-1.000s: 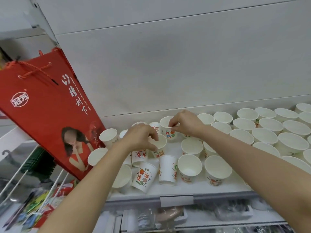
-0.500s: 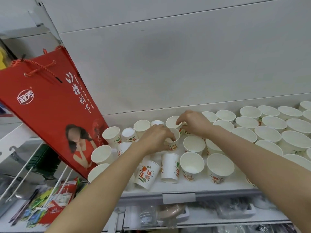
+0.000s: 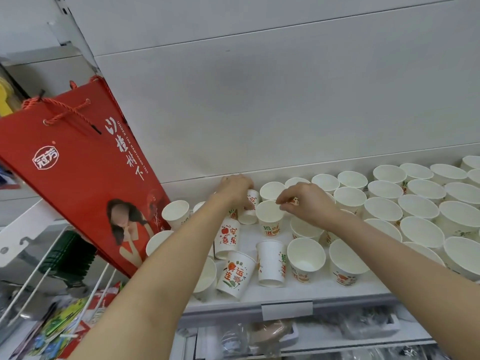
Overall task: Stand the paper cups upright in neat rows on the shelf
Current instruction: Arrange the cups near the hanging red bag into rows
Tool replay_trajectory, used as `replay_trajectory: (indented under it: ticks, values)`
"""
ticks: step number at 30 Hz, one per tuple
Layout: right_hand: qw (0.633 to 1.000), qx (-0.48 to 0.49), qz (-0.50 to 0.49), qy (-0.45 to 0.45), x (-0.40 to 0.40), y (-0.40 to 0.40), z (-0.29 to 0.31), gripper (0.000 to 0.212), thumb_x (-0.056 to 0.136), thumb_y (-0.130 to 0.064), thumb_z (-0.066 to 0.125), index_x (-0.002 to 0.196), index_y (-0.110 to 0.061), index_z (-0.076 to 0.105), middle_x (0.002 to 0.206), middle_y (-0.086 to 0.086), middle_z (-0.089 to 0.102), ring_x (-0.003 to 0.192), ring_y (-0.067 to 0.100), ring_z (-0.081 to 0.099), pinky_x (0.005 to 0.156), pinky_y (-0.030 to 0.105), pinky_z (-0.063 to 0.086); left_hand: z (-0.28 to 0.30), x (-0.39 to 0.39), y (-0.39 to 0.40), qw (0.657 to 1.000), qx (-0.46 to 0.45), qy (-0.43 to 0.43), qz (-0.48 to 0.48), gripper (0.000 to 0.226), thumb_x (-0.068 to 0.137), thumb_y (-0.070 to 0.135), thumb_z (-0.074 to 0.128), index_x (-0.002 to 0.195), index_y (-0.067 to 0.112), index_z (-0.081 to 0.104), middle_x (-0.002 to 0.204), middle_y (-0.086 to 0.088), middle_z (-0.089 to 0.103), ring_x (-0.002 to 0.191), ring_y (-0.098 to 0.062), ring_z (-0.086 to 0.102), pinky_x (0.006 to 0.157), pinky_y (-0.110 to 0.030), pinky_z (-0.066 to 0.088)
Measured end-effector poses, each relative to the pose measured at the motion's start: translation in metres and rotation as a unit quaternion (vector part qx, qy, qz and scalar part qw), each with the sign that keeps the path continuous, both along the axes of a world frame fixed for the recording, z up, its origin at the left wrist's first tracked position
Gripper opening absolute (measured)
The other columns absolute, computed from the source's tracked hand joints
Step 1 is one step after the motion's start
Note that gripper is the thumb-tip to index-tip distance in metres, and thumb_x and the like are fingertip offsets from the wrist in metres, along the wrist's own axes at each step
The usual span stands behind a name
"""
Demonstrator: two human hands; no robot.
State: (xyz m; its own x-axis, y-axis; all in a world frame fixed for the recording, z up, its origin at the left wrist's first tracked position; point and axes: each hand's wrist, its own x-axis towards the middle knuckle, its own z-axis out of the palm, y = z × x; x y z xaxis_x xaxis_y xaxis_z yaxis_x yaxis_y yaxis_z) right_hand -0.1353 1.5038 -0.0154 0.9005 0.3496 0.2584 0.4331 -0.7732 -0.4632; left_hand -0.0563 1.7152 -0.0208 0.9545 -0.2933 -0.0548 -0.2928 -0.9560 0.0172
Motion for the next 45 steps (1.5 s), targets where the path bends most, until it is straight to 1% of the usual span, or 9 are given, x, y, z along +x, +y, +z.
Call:
replay_trajectory:
  ticks: [7, 10, 19, 26, 28, 31, 35, 41, 45]
  values:
    - [0.998, 0.048, 0.005, 0.049, -0.016, 0.003, 0.004, 0.006, 0.078, -0.020, 0.072, 0.078, -0.026, 0.074, 0.077, -0.013, 0.071, 0.074, 0.002, 0.062, 0.073, 0.036, 0.053, 0.009, -0.003, 0.010, 0.982, -0.173, 0.047, 0.064, 0.012, 0.073, 0.030, 0.080, 0.080, 0.029, 0.071, 0.083, 0.012, 0.069, 0.088, -0.013, 0.066, 0.080, -0.033, 0.055]
    - [0.997, 0.025, 0.031, 0.069, -0.025, 0.008, 0.004, 0.007, 0.076, -0.020, 0.072, 0.074, -0.026, 0.074, 0.073, -0.012, 0.070, 0.071, 0.002, 0.062, 0.071, 0.036, 0.053, 0.015, -0.015, 0.014, 0.977, -0.200, 0.035, 0.062, 0.010, 0.074, 0.029, 0.081, 0.073, 0.029, 0.071, 0.077, 0.015, 0.069, 0.081, -0.008, 0.065, 0.076, -0.031, 0.054]
    - [0.985, -0.119, 0.048, 0.112, -0.046, 0.029, 0.006, 0.014, 0.073, -0.039, 0.072, 0.081, -0.028, 0.074, 0.076, -0.015, 0.068, 0.076, 0.005, 0.060, 0.074, 0.026, 0.040, 0.006, -0.058, 0.015, 0.972, -0.219, -0.046, 0.067, 0.023, 0.077, 0.035, 0.079, 0.099, 0.032, 0.071, 0.102, 0.014, 0.069, 0.091, -0.011, 0.063, 0.075, -0.028, 0.047]
    - [0.986, -0.029, 0.062, 0.151, -0.065, 0.032, 0.013, 0.009, 0.072, -0.020, 0.074, 0.070, -0.027, 0.069, 0.077, -0.011, 0.070, 0.076, 0.004, 0.062, 0.078, 0.028, 0.046, 0.025, -0.109, 0.030, 0.966, -0.238, -0.089, 0.057, 0.030, 0.081, 0.035, 0.076, 0.109, 0.031, 0.070, 0.109, 0.013, 0.067, 0.091, -0.008, 0.061, 0.081, -0.032, 0.050]
    - [0.990, -0.004, 0.075, 0.123, -0.069, 0.028, 0.016, 0.012, 0.072, -0.017, 0.074, 0.068, -0.027, 0.068, 0.075, -0.011, 0.070, 0.073, 0.003, 0.062, 0.078, 0.028, 0.049, 0.023, -0.131, 0.036, 0.965, -0.245, -0.075, 0.047, 0.027, 0.079, 0.037, 0.077, 0.105, 0.033, 0.071, 0.106, 0.015, 0.068, 0.091, -0.006, 0.061, 0.083, -0.034, 0.052]
    - [0.995, -0.046, 0.082, -0.024, -0.076, 0.024, 0.014, 0.010, 0.076, -0.022, 0.071, 0.072, -0.029, 0.066, 0.075, -0.014, 0.067, 0.079, 0.008, 0.059, 0.087, 0.035, 0.041, 0.020, -0.161, 0.046, 0.966, -0.250, -0.063, 0.023, 0.023, 0.078, 0.037, 0.078, 0.100, 0.035, 0.071, 0.101, 0.017, 0.069, 0.091, -0.004, 0.060, 0.081, -0.031, 0.050]
    - [0.970, -0.106, 0.077, -0.205, -0.087, 0.030, -0.008, 0.008, 0.074, -0.017, 0.071, 0.072, -0.021, 0.064, 0.068, -0.009, 0.063, 0.074, 0.020, 0.054, 0.077, 0.036, 0.029, 0.018, -0.189, 0.060, 0.971, -0.227, -0.064, 0.034, 0.027, 0.078, 0.036, 0.079, 0.104, 0.033, 0.071, 0.105, 0.017, 0.068, 0.091, -0.003, 0.057, 0.075, -0.027, 0.045]
    - [0.971, -0.091, 0.023, -0.218, -0.096, 0.040, -0.021, 0.018, 0.065, -0.016, 0.083, 0.077, -0.017, 0.069, 0.074, -0.002, 0.068, 0.073, 0.028, 0.059, 0.074, 0.041, 0.042, 0.010, -0.219, 0.085, 0.968, -0.224, -0.092, 0.065, 0.030, 0.075, 0.046, 0.076, 0.102, 0.034, 0.073, 0.107, 0.016, 0.068, 0.100, -0.008, 0.057, 0.086, -0.038, 0.048]
    - [0.985, 0.071, -0.031, -0.154, -0.134, 0.072, -0.010, 0.014, 0.081, -0.023, 0.073, 0.094, -0.018, 0.070, 0.091, -0.004, 0.068, 0.090, 0.021, 0.055, 0.077, 0.036, 0.045, -0.005, -0.238, 0.098, 0.972, -0.181, -0.135, 0.067, 0.031, 0.077, 0.051, 0.074, 0.104, 0.037, 0.069, 0.110, 0.017, 0.066, 0.105, -0.013, 0.053, 0.093, -0.034, 0.041]
